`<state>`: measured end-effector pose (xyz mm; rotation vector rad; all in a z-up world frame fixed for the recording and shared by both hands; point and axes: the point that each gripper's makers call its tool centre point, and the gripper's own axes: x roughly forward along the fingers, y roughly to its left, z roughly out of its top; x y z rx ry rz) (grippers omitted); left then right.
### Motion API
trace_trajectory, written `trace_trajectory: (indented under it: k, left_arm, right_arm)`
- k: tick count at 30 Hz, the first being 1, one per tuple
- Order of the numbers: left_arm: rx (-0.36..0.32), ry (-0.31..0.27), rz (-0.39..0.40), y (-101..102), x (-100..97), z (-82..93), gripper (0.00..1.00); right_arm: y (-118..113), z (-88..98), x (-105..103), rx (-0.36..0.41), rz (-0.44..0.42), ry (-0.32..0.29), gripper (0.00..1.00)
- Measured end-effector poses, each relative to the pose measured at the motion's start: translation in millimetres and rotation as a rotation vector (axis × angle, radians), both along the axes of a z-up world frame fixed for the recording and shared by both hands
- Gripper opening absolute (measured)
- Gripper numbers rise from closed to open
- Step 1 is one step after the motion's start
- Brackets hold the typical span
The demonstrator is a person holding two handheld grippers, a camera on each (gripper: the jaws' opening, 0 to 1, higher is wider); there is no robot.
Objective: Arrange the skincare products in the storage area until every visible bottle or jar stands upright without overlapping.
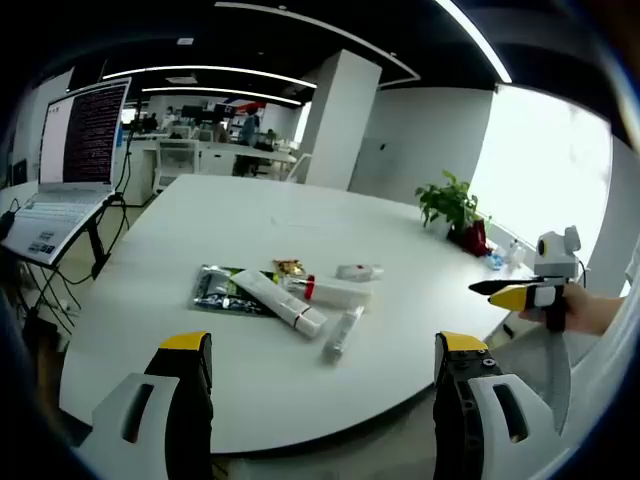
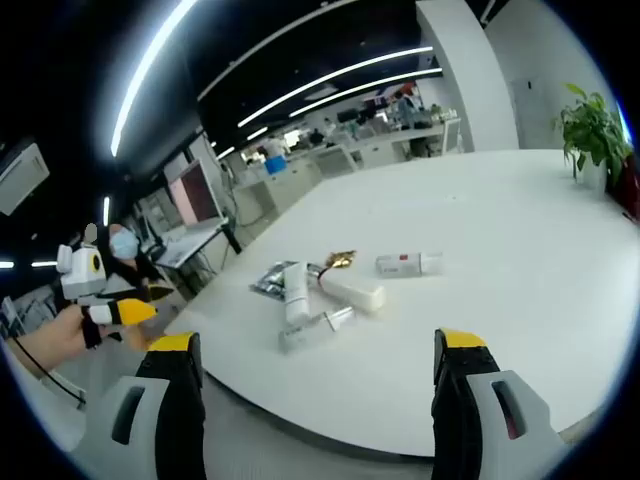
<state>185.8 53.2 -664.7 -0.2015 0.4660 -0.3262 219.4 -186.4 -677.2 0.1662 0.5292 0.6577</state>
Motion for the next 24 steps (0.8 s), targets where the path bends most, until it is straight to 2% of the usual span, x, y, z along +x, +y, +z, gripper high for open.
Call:
trace_trajectory:
  k: [12, 16, 19, 24]
  left_arm:
    - [0.002, 0.029, -0.023, -4.9, -0.7, -4.6, 0.85]
    - [-0.032, 0.044, -0.015, -6.2, 0.1, -3.9, 0.87]
    - [-0.049, 0.048, -0.001, -4.3, 5.7, -3.2, 0.88]
    - [-0.014, 0.058, -0.035, -10.7, 19.7, -11.8, 0.88]
  right_arm:
    - [-2.3, -0.9, 1.2, 0.0, -0.016, 0.009, 0.95]
    - [-1.8, -1.0, -0.4, 0.0, -0.016, 0.013, 0.95]
    - [-1.4, -1.6, -0.7, -0.003, -0.013, 0.018, 0.95]
    - [-0.8, -1.5, -1.1, -0.006, -0.013, 0.02, 0.95]
